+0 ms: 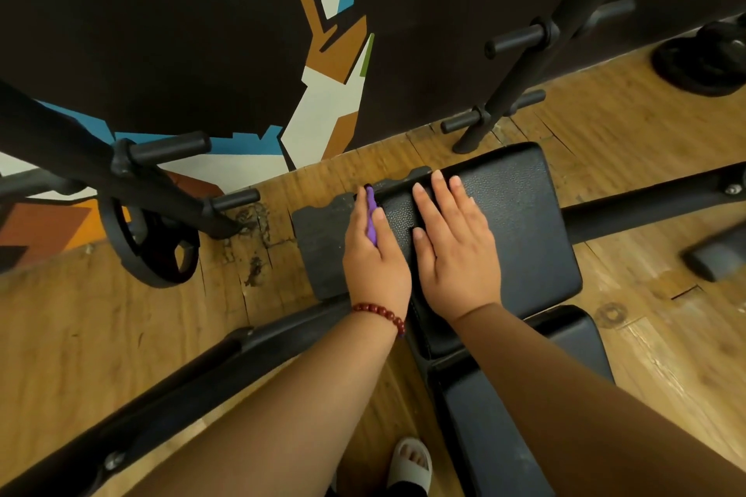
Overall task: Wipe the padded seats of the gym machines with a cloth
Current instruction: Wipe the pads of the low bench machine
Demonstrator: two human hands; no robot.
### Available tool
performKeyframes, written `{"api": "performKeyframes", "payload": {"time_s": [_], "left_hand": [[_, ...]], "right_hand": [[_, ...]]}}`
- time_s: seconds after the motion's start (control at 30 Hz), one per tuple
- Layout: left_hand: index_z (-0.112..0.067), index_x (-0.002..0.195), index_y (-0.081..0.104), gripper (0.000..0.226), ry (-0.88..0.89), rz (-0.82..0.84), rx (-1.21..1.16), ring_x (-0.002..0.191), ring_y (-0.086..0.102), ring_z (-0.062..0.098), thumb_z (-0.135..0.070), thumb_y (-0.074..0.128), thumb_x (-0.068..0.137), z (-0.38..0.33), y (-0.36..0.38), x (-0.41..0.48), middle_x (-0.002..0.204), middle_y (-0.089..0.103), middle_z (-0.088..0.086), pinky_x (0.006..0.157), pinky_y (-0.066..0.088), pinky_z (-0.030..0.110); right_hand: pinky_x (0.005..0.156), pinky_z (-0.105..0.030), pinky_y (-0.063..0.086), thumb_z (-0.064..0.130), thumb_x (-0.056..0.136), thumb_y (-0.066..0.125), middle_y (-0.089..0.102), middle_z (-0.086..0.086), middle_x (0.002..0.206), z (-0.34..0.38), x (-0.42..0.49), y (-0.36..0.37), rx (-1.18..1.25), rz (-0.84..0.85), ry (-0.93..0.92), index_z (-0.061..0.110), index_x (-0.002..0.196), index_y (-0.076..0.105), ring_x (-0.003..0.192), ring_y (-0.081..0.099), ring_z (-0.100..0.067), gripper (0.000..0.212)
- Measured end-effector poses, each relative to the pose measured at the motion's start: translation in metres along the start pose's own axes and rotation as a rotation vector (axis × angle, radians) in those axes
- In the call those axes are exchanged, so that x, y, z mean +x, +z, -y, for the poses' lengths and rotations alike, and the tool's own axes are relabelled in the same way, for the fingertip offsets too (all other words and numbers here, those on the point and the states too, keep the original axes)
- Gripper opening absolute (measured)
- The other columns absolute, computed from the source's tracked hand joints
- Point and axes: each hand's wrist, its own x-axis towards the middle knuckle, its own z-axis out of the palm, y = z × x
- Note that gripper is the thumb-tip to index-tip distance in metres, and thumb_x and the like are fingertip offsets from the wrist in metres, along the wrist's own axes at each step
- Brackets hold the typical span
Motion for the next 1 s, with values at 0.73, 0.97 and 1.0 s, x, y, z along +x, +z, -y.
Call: {"api": "performKeyframes", "payload": {"time_s": [0.73,0.97,1.0], "left_hand": [[-0.037,0.152,0.012,0.052,0.027,-0.026,0.06,0.134,0.044,0.02,-0.04,0.029,0.103,0.008,0.005,-0.01,0.153,0.035,-0.002,0.105,0.044,0.042],[-0.035,0.152,0.003,0.057,0.09,0.042,0.069,0.144,0.025,0.016,-0.033,0.031,0.103,0.018,0.006,-0.033,0.16,0.018,-0.003,0.114,0.031,0.033],[-0.037,0.151,0.001,0.057,0.086,0.07,0.062,0.145,0.023,0.015,-0.032,0.031,0.103,0.025,0.005,-0.044,0.16,0.017,-0.004,0.113,0.028,0.03]], "right_hand": [[0.12,-0.035,0.014,0.025,0.1,0.032,0.036,-0.009,0.153,-0.004,-0.006,0.001,0.089,-0.053,-0.029,0.013,0.145,0.042,0.145,0.026,-0.025,0.047],[0.12,-0.039,0.011,0.025,0.098,0.038,0.039,-0.013,0.151,-0.005,-0.01,0.0,0.117,-0.065,-0.067,0.009,0.142,0.045,0.144,0.027,-0.029,0.048],[0.12,-0.039,0.01,0.025,0.098,0.037,0.038,-0.014,0.151,-0.005,-0.009,-0.001,0.121,-0.055,-0.079,0.008,0.142,0.045,0.144,0.027,-0.03,0.048]]}}
